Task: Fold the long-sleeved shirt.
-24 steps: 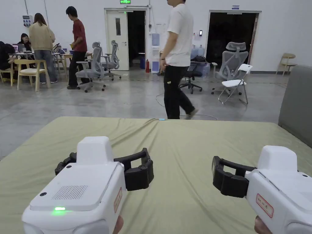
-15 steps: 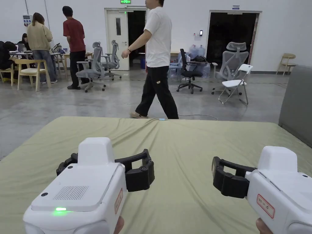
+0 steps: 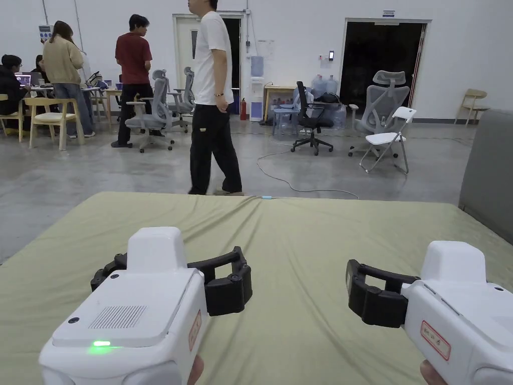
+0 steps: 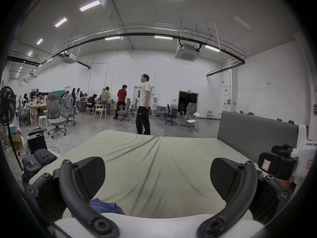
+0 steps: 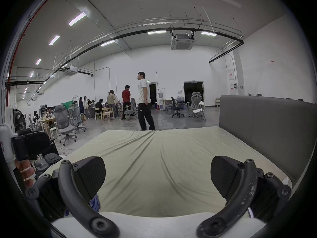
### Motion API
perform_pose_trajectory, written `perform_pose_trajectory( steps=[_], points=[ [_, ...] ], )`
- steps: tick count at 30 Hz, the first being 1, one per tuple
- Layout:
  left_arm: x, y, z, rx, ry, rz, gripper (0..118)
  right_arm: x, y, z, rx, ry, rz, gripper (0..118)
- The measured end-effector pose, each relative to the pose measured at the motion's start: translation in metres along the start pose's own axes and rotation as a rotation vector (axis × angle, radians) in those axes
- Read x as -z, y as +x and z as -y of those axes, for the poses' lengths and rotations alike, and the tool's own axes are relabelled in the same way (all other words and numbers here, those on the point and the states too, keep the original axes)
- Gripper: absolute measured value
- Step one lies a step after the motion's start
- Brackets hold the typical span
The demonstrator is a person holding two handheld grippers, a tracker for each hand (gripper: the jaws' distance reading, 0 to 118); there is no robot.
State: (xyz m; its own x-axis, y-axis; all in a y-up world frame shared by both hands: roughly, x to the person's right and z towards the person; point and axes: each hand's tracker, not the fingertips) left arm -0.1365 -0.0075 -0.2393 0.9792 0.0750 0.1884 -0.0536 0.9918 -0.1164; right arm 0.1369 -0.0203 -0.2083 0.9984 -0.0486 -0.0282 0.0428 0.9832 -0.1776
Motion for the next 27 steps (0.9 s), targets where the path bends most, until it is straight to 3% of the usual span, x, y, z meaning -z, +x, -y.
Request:
perform_pose_trajectory(
  steps=[27],
  points=[
    [-0.0022,-0.0001,-0.0026,0.0,0.009,-0.012,118,0.0002,-0.0006,-0.0029,0.014,-0.017,-0.004,118]
  ],
)
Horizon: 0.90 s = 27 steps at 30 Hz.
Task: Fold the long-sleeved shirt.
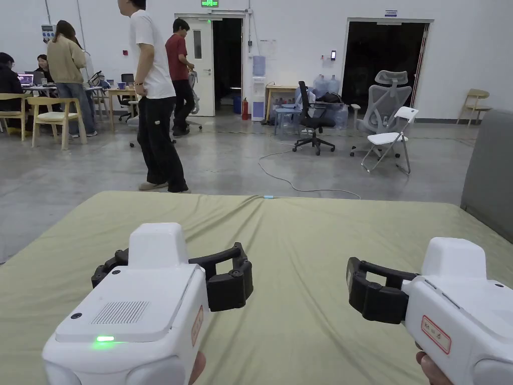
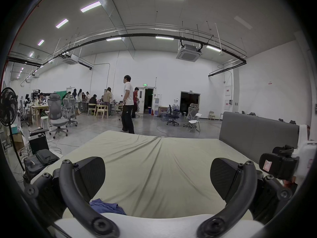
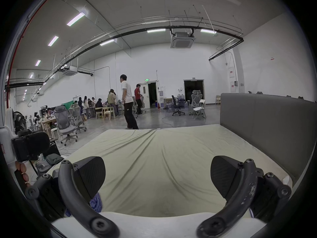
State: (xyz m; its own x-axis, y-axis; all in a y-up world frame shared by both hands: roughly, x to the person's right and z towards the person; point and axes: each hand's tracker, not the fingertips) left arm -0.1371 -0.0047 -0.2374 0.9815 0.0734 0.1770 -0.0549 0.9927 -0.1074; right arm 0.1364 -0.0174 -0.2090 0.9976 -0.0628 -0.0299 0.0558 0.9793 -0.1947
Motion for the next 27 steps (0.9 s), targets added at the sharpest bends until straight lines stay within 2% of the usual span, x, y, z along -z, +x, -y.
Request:
perform_pose_trajectory(
  steps=[27],
  points=[
    [-0.0015,0.0047,0.0005,0.01,0.013,0.012,118,-0.0004,-0.0009,-0.0023,0.008,0.014,0.021,118]
  ],
)
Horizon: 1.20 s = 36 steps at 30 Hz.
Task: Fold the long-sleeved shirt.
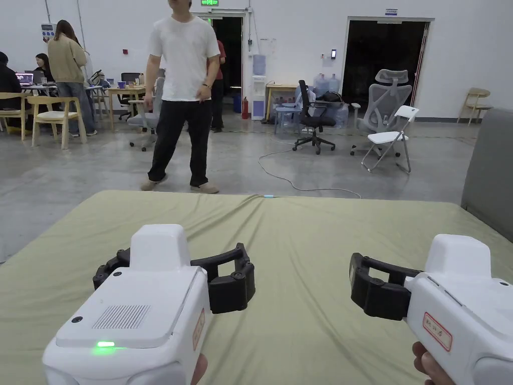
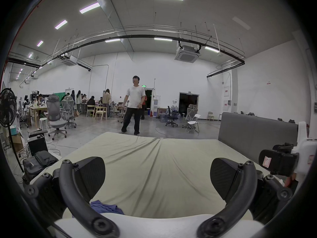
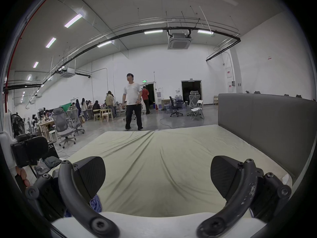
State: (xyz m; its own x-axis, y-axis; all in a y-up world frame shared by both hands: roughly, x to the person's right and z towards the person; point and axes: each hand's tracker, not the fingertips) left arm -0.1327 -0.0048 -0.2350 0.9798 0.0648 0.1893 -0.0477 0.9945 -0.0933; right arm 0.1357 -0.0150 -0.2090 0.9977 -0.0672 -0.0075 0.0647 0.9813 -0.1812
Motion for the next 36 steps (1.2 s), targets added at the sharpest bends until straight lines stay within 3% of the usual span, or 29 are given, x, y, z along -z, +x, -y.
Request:
perform_pose_trajectory(
  steps=[36],
  points=[
    [-0.0007,0.0001,-0.0044,0.008,0.005,0.005,118,0.001,-0.002,-0.0051,-0.011,0.01,0.025,118]
  ],
)
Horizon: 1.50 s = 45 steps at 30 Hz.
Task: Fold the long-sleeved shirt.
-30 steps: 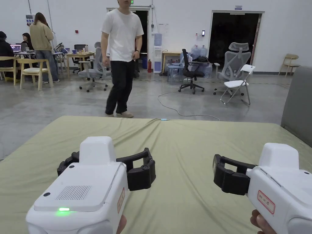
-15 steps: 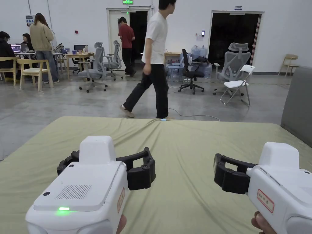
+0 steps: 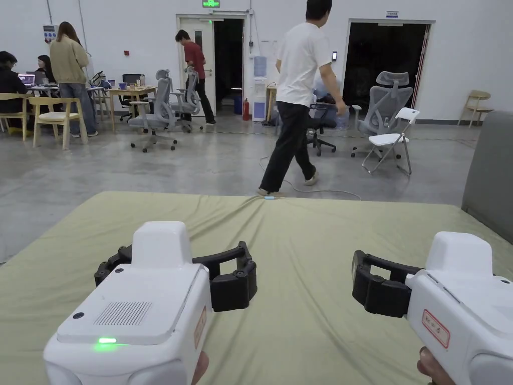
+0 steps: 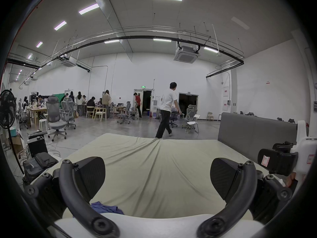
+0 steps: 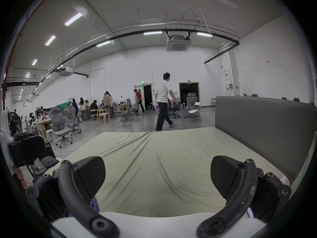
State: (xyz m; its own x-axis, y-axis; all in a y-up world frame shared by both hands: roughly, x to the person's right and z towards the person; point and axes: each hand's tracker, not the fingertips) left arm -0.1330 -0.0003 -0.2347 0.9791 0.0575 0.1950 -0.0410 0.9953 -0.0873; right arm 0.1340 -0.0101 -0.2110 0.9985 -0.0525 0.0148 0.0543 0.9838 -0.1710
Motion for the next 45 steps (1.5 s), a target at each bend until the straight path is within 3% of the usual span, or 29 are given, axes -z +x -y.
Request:
perform_pose_trajectory(
  steps=[15,16,17,18,19,20,21,24,29,34,39,42,45],
  points=[
    [0.0,-0.002,0.001,-0.002,0.005,0.004,118,-0.002,-0.003,-0.001,-0.012,0.023,0.018,118],
    [0.0,-0.001,0.001,-0.001,0.0,0.013,117,-0.003,-0.001,-0.002,0.002,0.008,0.006,109],
    [-0.001,-0.001,0.001,0.0,-0.004,0.028,107,-0.003,-0.001,-0.003,0.007,0.004,-0.02,84],
    [-0.002,-0.001,0.002,0.001,0.004,0.047,82,-0.003,-0.003,-0.003,0.001,-0.001,-0.021,50],
    [-0.002,0.0,0.002,0.006,0.002,0.056,25,-0.001,-0.007,-0.002,-0.018,-0.012,-0.007,3],
    [-0.001,0.002,0.003,0.006,-0.007,0.059,1,0.001,-0.007,0.0,-0.048,-0.029,0.026,3],
    [0.002,0.004,0.005,0.005,-0.023,0.037,1,0.002,-0.008,0.002,-0.052,-0.023,0.058,3],
    [0.004,0.005,0.009,0.012,-0.066,0.098,1,0.005,-0.009,0.008,-0.031,-0.027,0.007,4],
    [0.0,-0.025,0.002,0.002,-0.058,-0.009,1,0.018,-0.04,0.01,-0.049,-0.016,-0.021,3],
    [-0.041,-0.111,-0.012,-0.043,-0.023,-0.271,1,0.037,-0.132,0.001,-0.067,0.01,-0.274,3],
    [-0.106,-0.192,-0.011,-0.051,-0.022,-0.542,1,0.032,-0.254,0.004,-0.092,-0.006,-0.624,4],
    [-0.135,-0.217,-0.005,-0.028,-0.054,-0.644,1,0.025,-0.301,0.012,-0.065,-0.048,-0.795,4],
    [-0.144,-0.232,0.005,-0.038,-0.091,-0.665,1,0.026,-0.325,0.02,-0.059,-0.092,-0.884,4]
  ],
)
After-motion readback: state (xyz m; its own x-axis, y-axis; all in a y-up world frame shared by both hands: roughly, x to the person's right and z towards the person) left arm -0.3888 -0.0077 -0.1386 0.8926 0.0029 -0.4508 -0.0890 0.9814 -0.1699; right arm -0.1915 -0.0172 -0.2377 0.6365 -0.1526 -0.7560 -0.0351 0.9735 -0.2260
